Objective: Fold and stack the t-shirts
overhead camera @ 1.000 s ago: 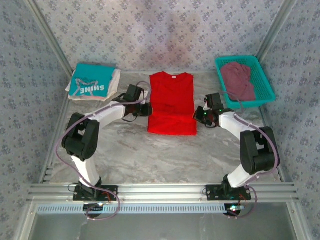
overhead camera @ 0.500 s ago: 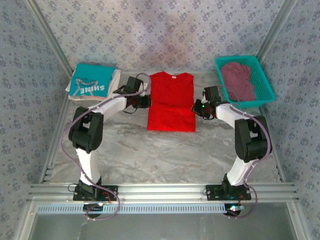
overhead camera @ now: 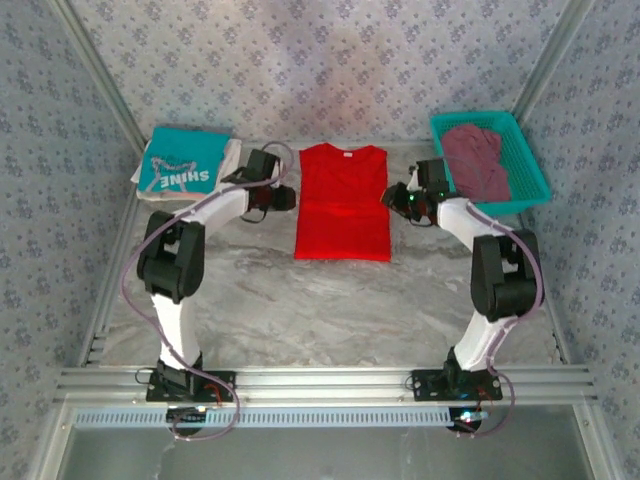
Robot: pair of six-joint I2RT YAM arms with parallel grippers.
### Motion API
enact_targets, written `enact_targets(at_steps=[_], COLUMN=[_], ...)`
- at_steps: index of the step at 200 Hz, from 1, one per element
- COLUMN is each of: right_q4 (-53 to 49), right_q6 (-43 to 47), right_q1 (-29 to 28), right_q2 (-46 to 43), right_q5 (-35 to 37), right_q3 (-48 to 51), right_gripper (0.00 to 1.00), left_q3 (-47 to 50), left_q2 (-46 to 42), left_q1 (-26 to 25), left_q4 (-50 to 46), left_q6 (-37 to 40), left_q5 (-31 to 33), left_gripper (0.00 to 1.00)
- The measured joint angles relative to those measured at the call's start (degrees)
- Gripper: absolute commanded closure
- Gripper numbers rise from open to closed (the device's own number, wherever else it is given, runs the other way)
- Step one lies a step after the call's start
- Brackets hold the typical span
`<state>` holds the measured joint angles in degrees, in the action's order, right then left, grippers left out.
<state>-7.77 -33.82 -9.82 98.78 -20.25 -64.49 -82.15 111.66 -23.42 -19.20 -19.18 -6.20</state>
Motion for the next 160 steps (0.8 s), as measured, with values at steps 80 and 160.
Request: enact_targets(at_steps=[80, 160], right_q4=[4.3, 7.9], right_q6=[-0.2, -0.2], right_q1=[-7.6, -8.2], right_q2=[-1.0, 0.9], right_q5=[-1.0, 1.3], right_q3=[12.3, 16.2], right_gripper=[0.95, 0.96], left_q3=[17.1, 26.9], left_q2=[-2.6, -5.1], left_q1=[-6.2, -5.8], left_q4=[14.0, 25.0], left_q6=[-5.9, -7.9], left_q5=[-8.9, -10.1], left_gripper=[0.75, 0.76])
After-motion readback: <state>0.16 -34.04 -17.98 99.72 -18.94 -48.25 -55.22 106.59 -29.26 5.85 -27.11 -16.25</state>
